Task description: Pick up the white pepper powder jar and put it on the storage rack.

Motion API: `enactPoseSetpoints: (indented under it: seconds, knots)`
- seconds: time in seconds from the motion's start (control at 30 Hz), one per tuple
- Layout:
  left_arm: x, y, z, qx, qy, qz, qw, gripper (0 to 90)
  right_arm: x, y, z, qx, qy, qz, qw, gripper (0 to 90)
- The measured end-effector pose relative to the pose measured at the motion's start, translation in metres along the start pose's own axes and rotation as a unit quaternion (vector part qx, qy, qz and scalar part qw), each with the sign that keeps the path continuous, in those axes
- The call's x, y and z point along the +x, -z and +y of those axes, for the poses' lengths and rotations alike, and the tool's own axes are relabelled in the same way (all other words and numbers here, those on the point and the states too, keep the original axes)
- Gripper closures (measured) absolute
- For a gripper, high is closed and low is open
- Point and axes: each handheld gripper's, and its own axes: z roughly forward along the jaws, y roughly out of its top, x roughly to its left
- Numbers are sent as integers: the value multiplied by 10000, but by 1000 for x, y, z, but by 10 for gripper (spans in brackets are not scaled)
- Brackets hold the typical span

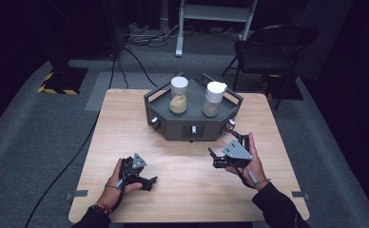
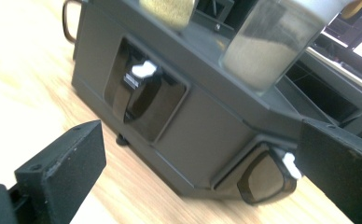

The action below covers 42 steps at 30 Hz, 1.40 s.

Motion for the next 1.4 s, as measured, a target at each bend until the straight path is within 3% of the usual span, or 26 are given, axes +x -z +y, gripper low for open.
enactPoseSetpoints:
  seconds: [0.3, 0.5, 0.8, 1.0, 1.4]
  knots:
    - [0, 0, 0, -1, -1, 1, 10000, 0, 9, 3, -11, 222, 277, 119, 9993, 16]
    - [0, 0, 0, -1, -1, 0, 10000, 0, 12, 5, -18, 356, 290, 172, 9988, 16]
    - [0, 0, 0, 2, 1, 4, 10000, 0, 11, 8, -29, 673, 42, 275, 9973, 16]
    - [0, 0, 0, -3, 2, 0, 10000, 0, 8, 8, -35, 973, 68, 301, 9948, 16]
    - [0, 0, 0, -2, -4, -4, 10000, 0, -3, 5, -43, 1375, -302, 387, 9893, 16]
